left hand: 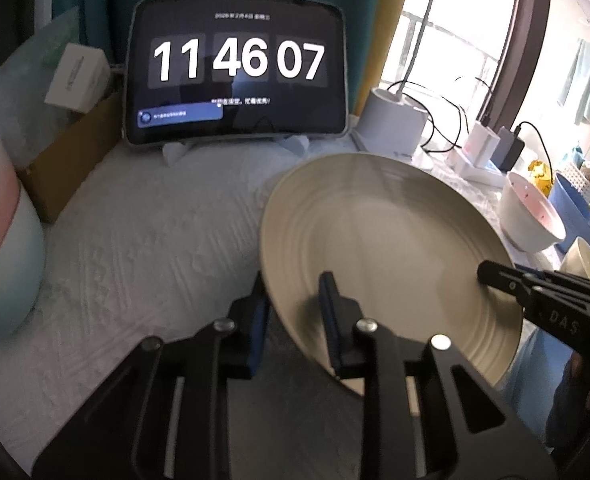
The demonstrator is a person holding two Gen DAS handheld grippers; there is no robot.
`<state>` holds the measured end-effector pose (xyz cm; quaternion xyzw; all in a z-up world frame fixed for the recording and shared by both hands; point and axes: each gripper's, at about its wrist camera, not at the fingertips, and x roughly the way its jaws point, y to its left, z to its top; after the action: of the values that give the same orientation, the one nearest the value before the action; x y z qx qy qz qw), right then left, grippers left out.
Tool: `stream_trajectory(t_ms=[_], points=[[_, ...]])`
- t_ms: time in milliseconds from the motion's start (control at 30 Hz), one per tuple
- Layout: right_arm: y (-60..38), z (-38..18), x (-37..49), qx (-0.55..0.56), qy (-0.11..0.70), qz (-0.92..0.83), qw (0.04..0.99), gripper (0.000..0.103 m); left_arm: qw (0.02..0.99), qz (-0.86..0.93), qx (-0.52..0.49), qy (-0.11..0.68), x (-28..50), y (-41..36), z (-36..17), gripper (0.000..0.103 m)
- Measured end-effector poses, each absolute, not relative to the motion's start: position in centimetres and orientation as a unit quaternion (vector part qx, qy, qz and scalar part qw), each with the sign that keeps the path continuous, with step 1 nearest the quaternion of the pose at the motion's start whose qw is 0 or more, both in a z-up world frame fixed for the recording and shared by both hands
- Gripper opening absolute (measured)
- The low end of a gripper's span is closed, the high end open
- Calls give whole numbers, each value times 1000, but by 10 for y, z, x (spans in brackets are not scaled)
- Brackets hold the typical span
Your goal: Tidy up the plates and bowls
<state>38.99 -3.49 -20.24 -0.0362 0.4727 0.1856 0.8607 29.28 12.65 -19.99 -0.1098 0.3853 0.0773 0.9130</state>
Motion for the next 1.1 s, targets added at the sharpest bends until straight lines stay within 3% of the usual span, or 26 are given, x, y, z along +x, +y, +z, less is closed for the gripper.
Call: stream_trajectory(t_ms=[1100], points=[[-85, -155, 326, -13, 435, 170, 884, 19, 932, 47, -94, 346, 234, 74, -157, 25]])
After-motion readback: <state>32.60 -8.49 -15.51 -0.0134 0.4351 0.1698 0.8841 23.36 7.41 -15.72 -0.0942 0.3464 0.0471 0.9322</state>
